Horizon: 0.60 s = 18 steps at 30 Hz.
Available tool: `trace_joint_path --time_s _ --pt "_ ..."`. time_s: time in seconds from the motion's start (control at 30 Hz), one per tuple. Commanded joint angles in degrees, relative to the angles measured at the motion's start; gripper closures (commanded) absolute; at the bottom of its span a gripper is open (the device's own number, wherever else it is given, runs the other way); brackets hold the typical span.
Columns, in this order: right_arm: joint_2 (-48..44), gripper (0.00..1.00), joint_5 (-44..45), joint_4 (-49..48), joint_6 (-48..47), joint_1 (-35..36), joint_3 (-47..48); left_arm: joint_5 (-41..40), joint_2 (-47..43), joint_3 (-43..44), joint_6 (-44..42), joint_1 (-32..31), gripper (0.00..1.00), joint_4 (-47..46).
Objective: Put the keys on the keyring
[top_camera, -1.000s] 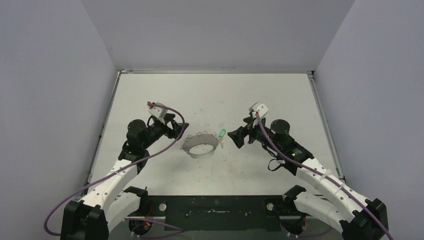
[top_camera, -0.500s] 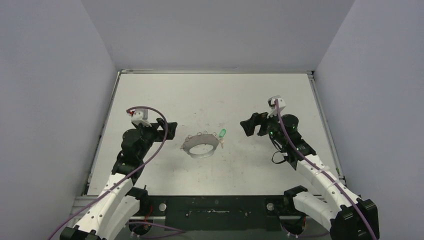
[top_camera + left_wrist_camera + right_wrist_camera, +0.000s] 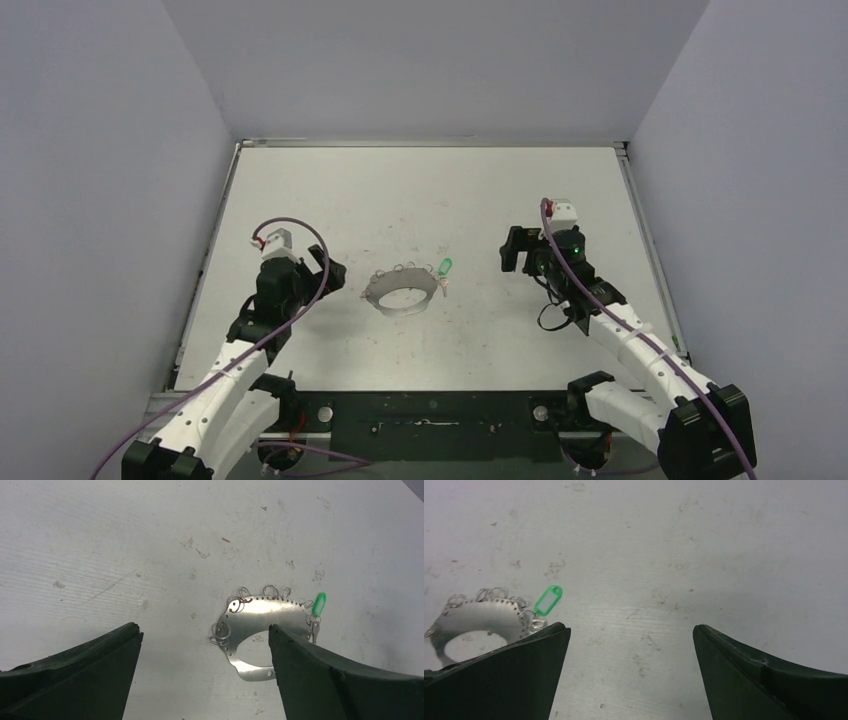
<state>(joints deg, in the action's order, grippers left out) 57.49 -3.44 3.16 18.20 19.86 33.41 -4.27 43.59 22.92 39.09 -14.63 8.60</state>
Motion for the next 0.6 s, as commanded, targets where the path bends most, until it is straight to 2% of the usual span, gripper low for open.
trace_joint_path --time_s 0.0,0.17,0.33,0.47,0.57 --pt "-2.11 0.00 15.19 -1.07 -5.40 -0.34 -0.13 -4.96 0.29 2.98 -7.74 0.28 0.03 -3.33" --pt "-1.42 0.00 23.68 -9.63 -9.68 -0.30 -3.96 -8.99 1.81 1.48 -20.92 0.31 0.03 -13.04" --pt "1.91 0.00 27.98 -23.46 -11.90 -0.32 -10.24 -12.46 3.90 -4.67 -35.05 0.29 0.03 -26.07" --pt "6.36 0.00 31.02 -30.66 -14.89 -0.37 -12.79 -14.52 7.58 -13.20 -40.26 0.51 0.03 -42.81" --pt "8.11 0.00 31.61 -36.01 -14.76 -1.97 -14.89 -13.67 13.71 -14.41 -43.87 1.69 0.03 -49.40"
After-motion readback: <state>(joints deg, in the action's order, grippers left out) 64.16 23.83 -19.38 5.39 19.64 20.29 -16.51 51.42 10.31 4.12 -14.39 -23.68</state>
